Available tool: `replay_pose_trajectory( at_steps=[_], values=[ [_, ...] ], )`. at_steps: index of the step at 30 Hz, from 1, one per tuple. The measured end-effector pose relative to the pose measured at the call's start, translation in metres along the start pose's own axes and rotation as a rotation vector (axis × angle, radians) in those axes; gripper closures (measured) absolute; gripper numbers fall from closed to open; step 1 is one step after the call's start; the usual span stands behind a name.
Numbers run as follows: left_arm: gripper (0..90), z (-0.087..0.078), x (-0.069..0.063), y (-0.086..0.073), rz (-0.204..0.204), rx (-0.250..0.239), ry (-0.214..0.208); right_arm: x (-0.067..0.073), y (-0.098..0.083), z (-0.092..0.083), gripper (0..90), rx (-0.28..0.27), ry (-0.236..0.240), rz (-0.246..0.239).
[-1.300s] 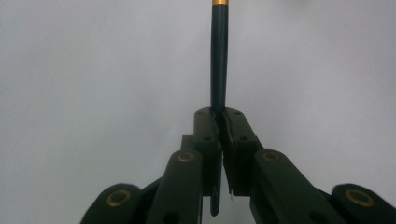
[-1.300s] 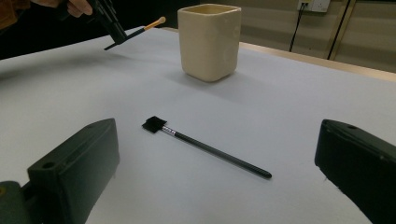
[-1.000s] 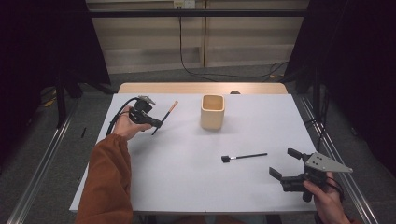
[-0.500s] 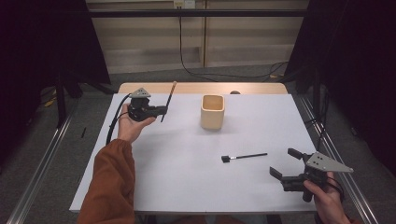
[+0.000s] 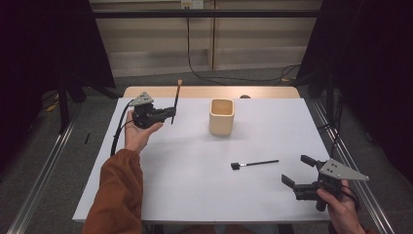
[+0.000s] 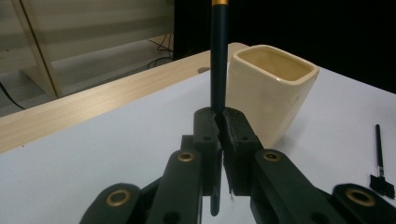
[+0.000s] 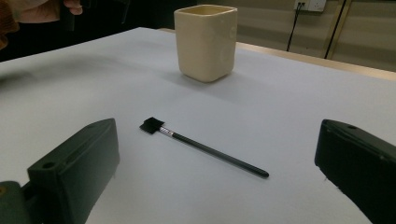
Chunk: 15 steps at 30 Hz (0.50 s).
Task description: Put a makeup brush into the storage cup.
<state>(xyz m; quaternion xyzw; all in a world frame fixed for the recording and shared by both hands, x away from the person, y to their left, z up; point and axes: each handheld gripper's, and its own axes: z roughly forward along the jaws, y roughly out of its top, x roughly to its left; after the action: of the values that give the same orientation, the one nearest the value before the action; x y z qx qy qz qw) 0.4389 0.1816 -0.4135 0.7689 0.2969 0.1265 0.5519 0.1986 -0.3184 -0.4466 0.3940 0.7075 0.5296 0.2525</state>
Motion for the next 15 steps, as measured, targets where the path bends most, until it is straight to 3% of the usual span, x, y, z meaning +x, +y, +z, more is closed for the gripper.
replay_pose_trajectory(
  at_steps=[7, 10, 13, 15],
  values=[
    [85.0, -0.007, -0.008, -0.003, -0.001, -0.036, -0.004, 0.001, 0.000, -0.002, 0.0, -0.010, 0.000, -0.001],
    [85.0, -0.008, -0.011, -0.003, -0.013, -0.041, -0.010, 0.001, 0.000, -0.002, 0.0, -0.011, 0.000, 0.000],
    [85.0, -0.007, -0.016, -0.004, -0.001, -0.012, -0.016, 0.000, 0.000, -0.001, 0.0, -0.005, -0.003, -0.004],
    [85.0, -0.009, -0.020, -0.004, -0.012, -0.031, -0.030, 0.000, 0.000, -0.001, 0.0, -0.003, -0.006, -0.007]
  ],
)
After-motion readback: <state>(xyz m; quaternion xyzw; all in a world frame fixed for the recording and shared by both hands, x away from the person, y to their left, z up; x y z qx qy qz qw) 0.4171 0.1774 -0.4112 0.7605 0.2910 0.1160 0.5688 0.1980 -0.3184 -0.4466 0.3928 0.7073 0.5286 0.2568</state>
